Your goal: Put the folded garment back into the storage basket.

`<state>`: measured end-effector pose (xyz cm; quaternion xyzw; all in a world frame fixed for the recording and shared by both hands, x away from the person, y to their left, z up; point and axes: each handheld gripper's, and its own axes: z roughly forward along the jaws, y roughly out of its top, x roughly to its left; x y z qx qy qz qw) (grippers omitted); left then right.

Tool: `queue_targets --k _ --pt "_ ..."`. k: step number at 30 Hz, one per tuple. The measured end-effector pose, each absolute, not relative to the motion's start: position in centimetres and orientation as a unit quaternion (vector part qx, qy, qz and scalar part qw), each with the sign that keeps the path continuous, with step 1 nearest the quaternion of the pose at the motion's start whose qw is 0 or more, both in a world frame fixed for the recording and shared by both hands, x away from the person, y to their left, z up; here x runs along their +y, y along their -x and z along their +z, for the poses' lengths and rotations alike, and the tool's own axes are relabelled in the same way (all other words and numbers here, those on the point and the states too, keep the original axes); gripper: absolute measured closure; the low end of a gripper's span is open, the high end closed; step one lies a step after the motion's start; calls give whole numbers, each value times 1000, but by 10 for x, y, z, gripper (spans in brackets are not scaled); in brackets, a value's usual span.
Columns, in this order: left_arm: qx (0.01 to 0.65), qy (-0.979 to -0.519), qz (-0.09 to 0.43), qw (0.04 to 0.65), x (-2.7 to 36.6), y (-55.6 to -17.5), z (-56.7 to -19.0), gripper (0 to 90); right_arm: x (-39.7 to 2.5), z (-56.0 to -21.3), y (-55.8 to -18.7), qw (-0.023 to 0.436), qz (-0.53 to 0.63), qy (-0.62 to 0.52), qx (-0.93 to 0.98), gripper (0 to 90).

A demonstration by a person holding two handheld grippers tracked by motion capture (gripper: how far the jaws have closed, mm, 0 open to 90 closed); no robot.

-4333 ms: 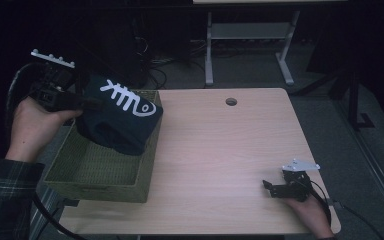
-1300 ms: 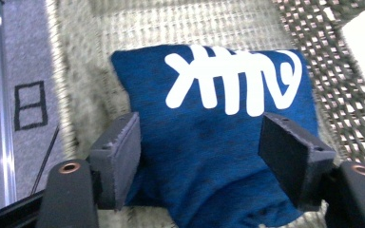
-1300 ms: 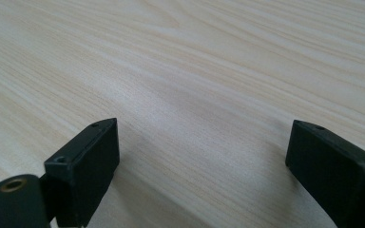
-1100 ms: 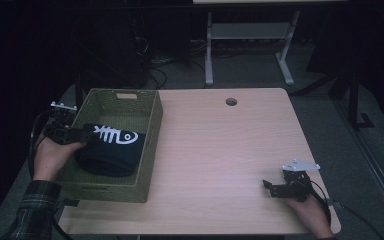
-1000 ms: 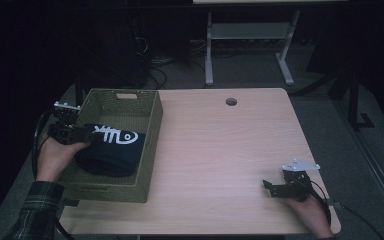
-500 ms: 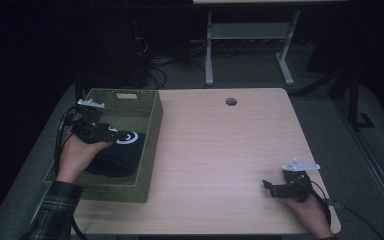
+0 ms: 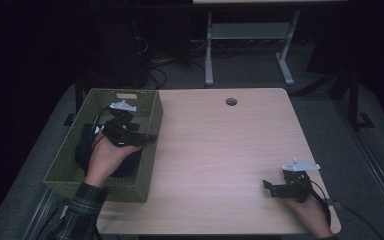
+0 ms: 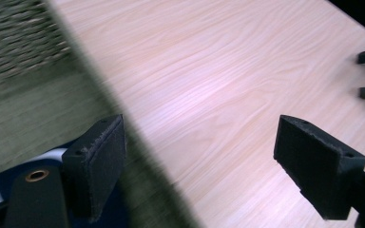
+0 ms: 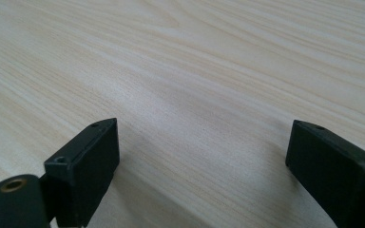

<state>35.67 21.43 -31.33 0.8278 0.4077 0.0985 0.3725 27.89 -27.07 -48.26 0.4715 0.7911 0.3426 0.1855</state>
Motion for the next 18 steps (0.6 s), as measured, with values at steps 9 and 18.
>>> queue_targets --k 9,18 --pt "377 -834 82 395 180 -351 -326 177 -271 -483 -279 186 342 -472 791 103" --pt "348 -839 69 413 151 -341 -345 177 -271 -483 -279 187 343 -469 792 103"
